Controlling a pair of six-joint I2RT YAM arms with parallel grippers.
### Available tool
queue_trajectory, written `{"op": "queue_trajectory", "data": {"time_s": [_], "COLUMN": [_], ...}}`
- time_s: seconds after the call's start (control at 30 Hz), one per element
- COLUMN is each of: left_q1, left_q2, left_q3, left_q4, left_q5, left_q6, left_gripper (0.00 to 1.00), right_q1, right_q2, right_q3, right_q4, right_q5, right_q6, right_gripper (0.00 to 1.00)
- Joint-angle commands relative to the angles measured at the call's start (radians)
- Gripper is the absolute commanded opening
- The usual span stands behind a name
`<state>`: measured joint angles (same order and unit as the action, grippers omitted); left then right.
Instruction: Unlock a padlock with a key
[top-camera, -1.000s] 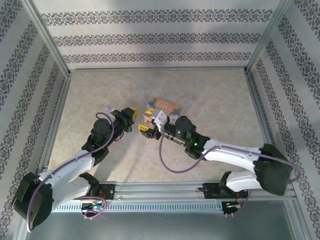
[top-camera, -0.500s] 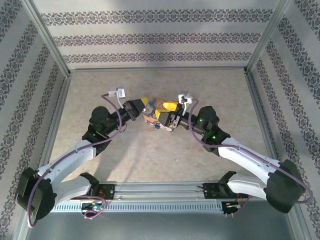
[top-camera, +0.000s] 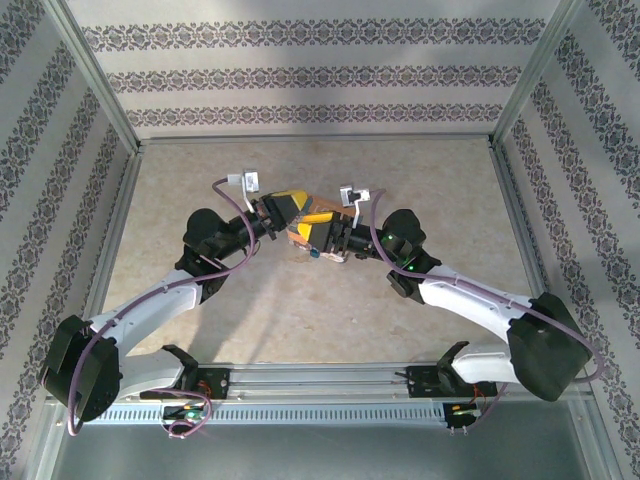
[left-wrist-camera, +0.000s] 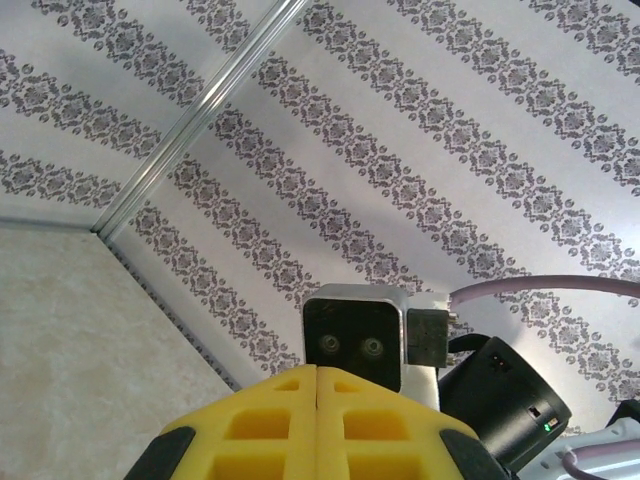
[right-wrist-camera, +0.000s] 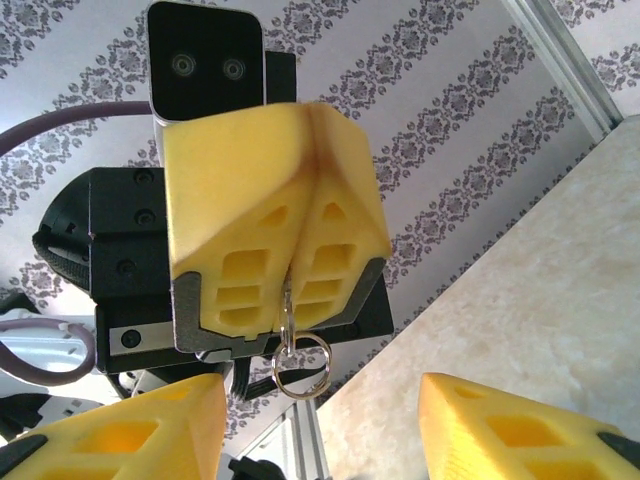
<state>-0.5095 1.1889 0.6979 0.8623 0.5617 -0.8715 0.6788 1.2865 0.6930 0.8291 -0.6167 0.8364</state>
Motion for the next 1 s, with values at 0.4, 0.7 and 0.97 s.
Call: {"op": "queue_trajectory", "data": {"time_s": [0.4,0.7,0.97], "left_q1": [-0.004,-0.002,0.015], "left_q2": [0.014,-0.007,-0.067], "left_q3": [0.005,-0.003,0.001], "left_q4": [0.092,0.058,-0.033], "left_q5": [0.016,-0.017,-0.031], "left_q6": [-0.013,0.003,0.034], "left_gripper": [0.00,0.00,0.17], "right_q1": [0.011,0.015,0.011], "right_q2": [0.070,0.095,0.076], "right_q3": [0.076,0.080,0.078], "right_q4": [0.128,0.133,0.073], "right_q5": [-0.020,-0.025,-0.015], "right_q6": [0.072,0.085,0.045], "right_gripper": [0.37,0.18,0.00]}}
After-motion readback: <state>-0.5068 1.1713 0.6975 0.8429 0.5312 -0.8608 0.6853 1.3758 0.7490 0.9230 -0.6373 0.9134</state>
